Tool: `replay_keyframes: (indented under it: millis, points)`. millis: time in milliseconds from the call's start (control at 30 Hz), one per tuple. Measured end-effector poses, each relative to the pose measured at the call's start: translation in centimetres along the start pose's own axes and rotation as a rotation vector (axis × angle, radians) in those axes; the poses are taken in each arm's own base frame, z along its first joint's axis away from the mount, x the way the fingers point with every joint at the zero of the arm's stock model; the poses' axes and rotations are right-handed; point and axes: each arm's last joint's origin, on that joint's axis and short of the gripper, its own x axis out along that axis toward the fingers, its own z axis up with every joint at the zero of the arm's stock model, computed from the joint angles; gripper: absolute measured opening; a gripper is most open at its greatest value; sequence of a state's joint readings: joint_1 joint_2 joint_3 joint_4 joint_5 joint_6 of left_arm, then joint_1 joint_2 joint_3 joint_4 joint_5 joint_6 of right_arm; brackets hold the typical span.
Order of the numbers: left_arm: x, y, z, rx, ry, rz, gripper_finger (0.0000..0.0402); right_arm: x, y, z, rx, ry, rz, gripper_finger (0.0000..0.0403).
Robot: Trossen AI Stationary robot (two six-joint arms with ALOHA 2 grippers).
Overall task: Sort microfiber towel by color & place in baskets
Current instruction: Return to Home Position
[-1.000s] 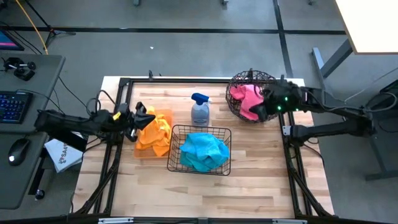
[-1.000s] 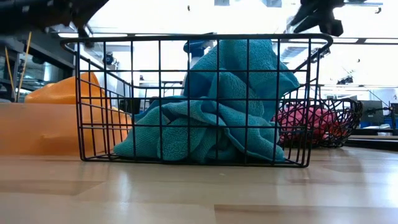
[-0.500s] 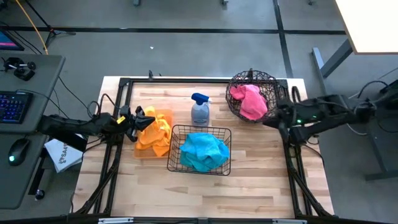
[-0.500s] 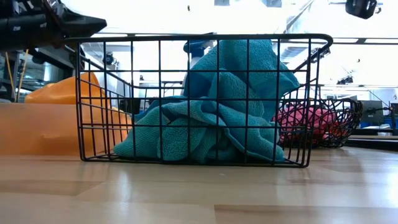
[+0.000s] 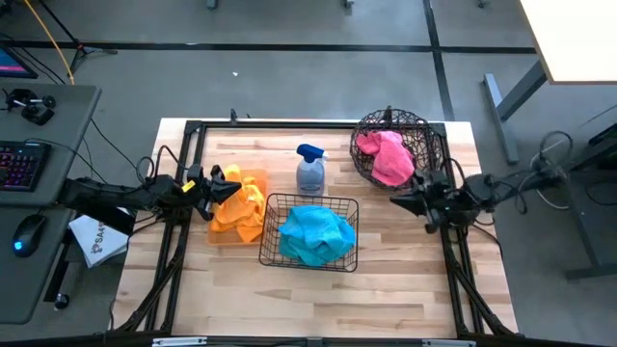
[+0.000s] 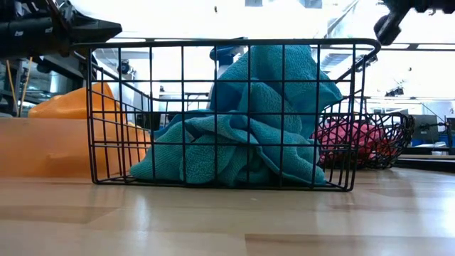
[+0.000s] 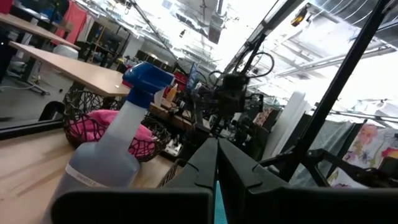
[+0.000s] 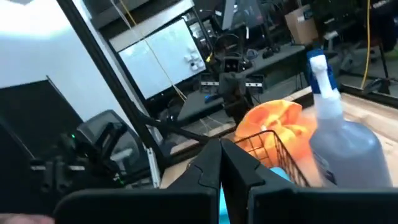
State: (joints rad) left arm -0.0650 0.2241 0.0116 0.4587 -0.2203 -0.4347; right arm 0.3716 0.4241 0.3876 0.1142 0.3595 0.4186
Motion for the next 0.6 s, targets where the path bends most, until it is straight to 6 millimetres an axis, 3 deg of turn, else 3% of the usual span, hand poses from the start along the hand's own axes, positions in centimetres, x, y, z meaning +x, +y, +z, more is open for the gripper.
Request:
replay_keyframes:
  millis: [233, 367, 467, 600]
  points:
    - [0.0, 0.0, 0.0, 0.0, -0.001, 0.0, 0.0001, 0.5, -3.6, -1.3, -0.042, 0.094, 0.047, 0.0]
    - [0.0, 0.0, 0.0, 0.0, 0.0, 0.0, 0.0001, -0.2, -5.3, -3.6, -0.03, 0.137, 0.067, 0.0]
    - [0.0, 0.0, 0.0, 0.0, 0.0, 0.0, 0.0001, -0.8, -6.2, -5.5, 0.011, 0.097, 0.089, 0.0]
    - [0.0, 0.0, 0.0, 0.0, 0.0, 0.0, 0.0001, -1.5, -6.7, -6.5, 0.015, 0.001, 0.135, 0.0]
